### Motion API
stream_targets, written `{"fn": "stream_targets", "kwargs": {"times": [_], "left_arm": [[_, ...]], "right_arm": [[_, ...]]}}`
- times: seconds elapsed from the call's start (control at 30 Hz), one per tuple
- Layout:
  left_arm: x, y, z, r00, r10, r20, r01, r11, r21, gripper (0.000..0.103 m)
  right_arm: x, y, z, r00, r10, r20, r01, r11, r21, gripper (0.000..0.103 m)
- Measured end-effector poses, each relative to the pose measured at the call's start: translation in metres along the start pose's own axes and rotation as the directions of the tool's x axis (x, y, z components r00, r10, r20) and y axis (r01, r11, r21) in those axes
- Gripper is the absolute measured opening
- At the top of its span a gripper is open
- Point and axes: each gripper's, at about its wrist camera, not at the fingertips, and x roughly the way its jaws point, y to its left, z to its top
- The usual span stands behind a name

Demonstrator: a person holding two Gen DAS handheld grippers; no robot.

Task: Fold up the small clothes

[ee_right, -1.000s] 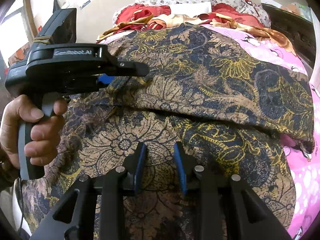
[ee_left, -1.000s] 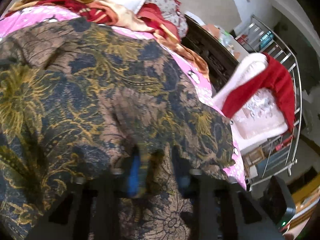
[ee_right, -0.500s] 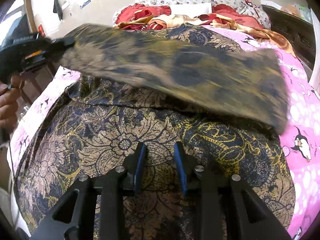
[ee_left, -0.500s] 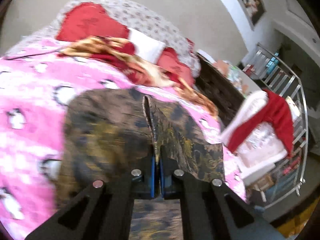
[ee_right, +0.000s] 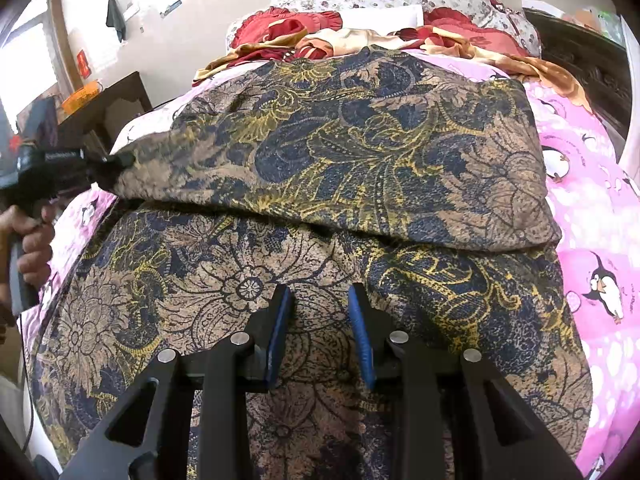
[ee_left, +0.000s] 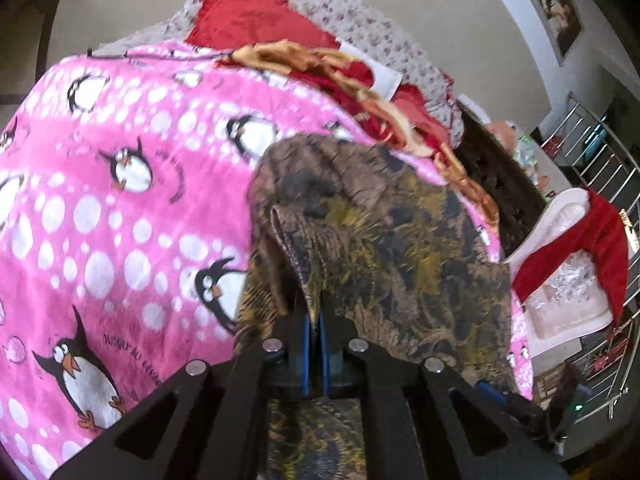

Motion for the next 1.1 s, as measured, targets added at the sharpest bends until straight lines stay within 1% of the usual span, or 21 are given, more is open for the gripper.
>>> {"fn": "stream_targets", "kwargs": {"times": [0.07,0.17,0.23,0.27,0.3,0.37,0.4,0.47,0.5,0.53,0.57,0.6,0.63,0.7,0.8,0.87,0.9,0.97,1.0,1.07,1.1], "left_arm": [[0.008,0.001,-0.002,1.000,0.017,-0.026,-0.017,1.000,0.004,0.005],[0.004,0.000,-0.004,0.999,0.037,-0.030,-0.036,0.999,0.026,0.019],[-0.015,-0.006,-0.002,0.996,0.075,0.040,-0.077,0.996,0.048,0.035],[-0.025,-0.010,-0.001,0.992,0.093,0.085,-0.098,0.993,0.058,0.038],[-0.036,-0.018,0.000,0.984,0.107,0.140,-0.117,0.991,0.070,0.045],[-0.045,-0.036,0.002,0.973,0.109,0.202,-0.130,0.987,0.091,0.058],[-0.045,-0.046,0.002,0.971,0.100,0.218,-0.126,0.986,0.109,0.067],[-0.031,-0.069,0.001,0.975,0.099,0.201,-0.132,0.978,0.163,0.071],[-0.021,-0.074,0.001,0.979,0.095,0.180,-0.128,0.976,0.177,0.071],[-0.009,-0.077,0.001,0.982,0.103,0.156,-0.131,0.975,0.178,0.071],[0.001,-0.077,0.001,0.982,0.127,0.138,-0.150,0.973,0.175,0.071],[0.013,-0.076,0.000,0.980,0.162,0.118,-0.181,0.967,0.176,0.067],[0.029,-0.071,-0.001,0.968,0.235,0.089,-0.247,0.954,0.168,0.053],[0.051,-0.056,-0.007,0.941,0.337,0.035,-0.338,0.929,0.150,0.037],[0.051,-0.051,-0.019,0.948,0.305,0.092,-0.317,0.935,0.159,0.037],[0.048,-0.049,-0.020,0.949,0.296,0.106,-0.310,0.939,0.151,0.037],[0.048,-0.046,-0.020,0.954,0.282,0.103,-0.295,0.946,0.138,0.037],[0.045,-0.040,-0.020,0.960,0.259,0.105,-0.270,0.956,0.112,0.035],[0.044,-0.036,-0.020,0.962,0.251,0.108,-0.262,0.960,0.101,0.035],[0.044,-0.035,-0.020,0.964,0.245,0.107,-0.255,0.962,0.095,0.035],[0.044,-0.036,-0.020,0.963,0.247,0.107,-0.258,0.962,0.096,0.035]], "right_arm": [[0.000,0.000,0.000,1.000,0.002,-0.002,-0.002,1.000,-0.003,0.037],[0.001,0.004,0.001,1.000,0.010,-0.011,-0.010,1.000,-0.018,0.047],[0.003,0.009,0.003,0.999,0.045,-0.029,-0.046,0.998,-0.035,0.070],[0.004,0.011,0.004,0.997,0.068,-0.040,-0.070,0.997,-0.042,0.076],[0.005,0.015,0.005,0.994,0.097,-0.056,-0.100,0.994,-0.053,0.086],[0.008,0.020,0.006,0.993,0.089,-0.081,-0.095,0.993,-0.075,0.089],[0.009,0.023,0.007,0.993,0.073,-0.095,-0.081,0.994,-0.080,0.089],[0.009,0.027,0.011,0.992,0.042,-0.121,-0.053,0.994,-0.091,0.083],[0.004,0.028,0.015,0.993,0.009,-0.118,-0.018,0.997,-0.081,0.065],[-0.004,0.027,0.018,0.996,0.020,-0.089,-0.027,0.997,-0.072,0.049],[-0.014,0.023,0.023,0.998,0.032,-0.050,-0.035,0.997,-0.065,0.047],[-0.021,0.019,0.026,1.000,0.019,-0.015,-0.020,0.998,-0.062,0.046],[-0.031,0.012,0.034,0.998,-0.032,0.049,0.035,0.997,-0.064,0.041],[-0.040,-0.005,0.049,0.987,-0.116,0.106,0.121,0.992,-0.040,0.031],[-0.028,-0.050,0.069,0.982,-0.174,0.078,0.169,0.983,0.072,0.025],[-0.004,-0.082,0.067,0.977,-0.214,0.002,0.212,0.970,0.120,0.024],[0.012,-0.096,0.060,0.981,-0.184,-0.061,0.191,0.972,0.138,0.020],[0.016,-0.105,0.057,0.990,-0.136,-0.044,0.141,0.980,0.142,0.018],[0.015,-0.105,0.060,0.990,-0.126,-0.067,0.134,0.983,0.128,0.018],[0.008,-0.103,0.069,0.987,-0.133,-0.086,0.142,0.984,0.106,0.017],[0.003,-0.103,0.074,0.989,-0.135,-0.068,0.142,0.984,0.109,0.017]]}}
